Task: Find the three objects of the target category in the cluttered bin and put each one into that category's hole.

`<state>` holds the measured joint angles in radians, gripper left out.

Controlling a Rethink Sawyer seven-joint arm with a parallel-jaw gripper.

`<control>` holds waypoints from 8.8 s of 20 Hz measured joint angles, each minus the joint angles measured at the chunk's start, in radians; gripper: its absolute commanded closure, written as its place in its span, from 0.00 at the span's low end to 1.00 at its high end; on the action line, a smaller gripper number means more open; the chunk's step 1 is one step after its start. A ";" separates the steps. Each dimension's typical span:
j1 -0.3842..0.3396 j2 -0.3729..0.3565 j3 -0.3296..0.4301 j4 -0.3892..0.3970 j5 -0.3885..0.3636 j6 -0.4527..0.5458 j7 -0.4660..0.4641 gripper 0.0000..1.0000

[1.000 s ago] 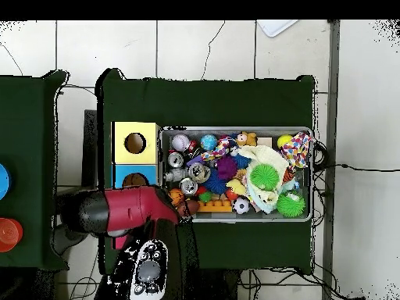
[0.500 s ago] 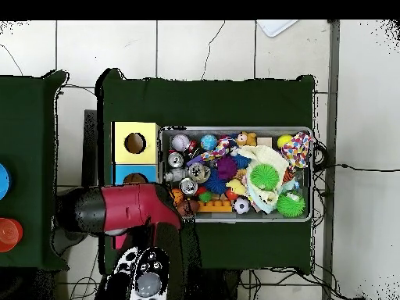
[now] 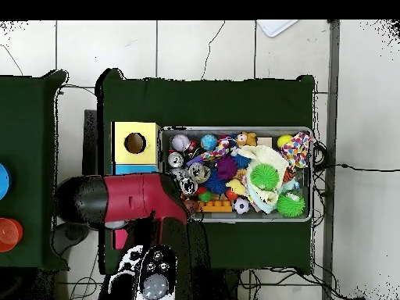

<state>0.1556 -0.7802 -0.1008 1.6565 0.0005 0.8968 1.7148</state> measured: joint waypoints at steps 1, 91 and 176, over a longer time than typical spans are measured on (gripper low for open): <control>-0.003 0.002 0.000 -0.006 0.000 0.000 0.000 1.00; -0.546 -0.004 0.127 -0.081 -0.114 -0.144 -0.020 0.00; -0.703 0.166 0.388 -0.068 -0.774 -0.163 -0.020 1.00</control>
<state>-0.5473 -0.6143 0.2873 1.5880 -0.7740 0.7341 1.6946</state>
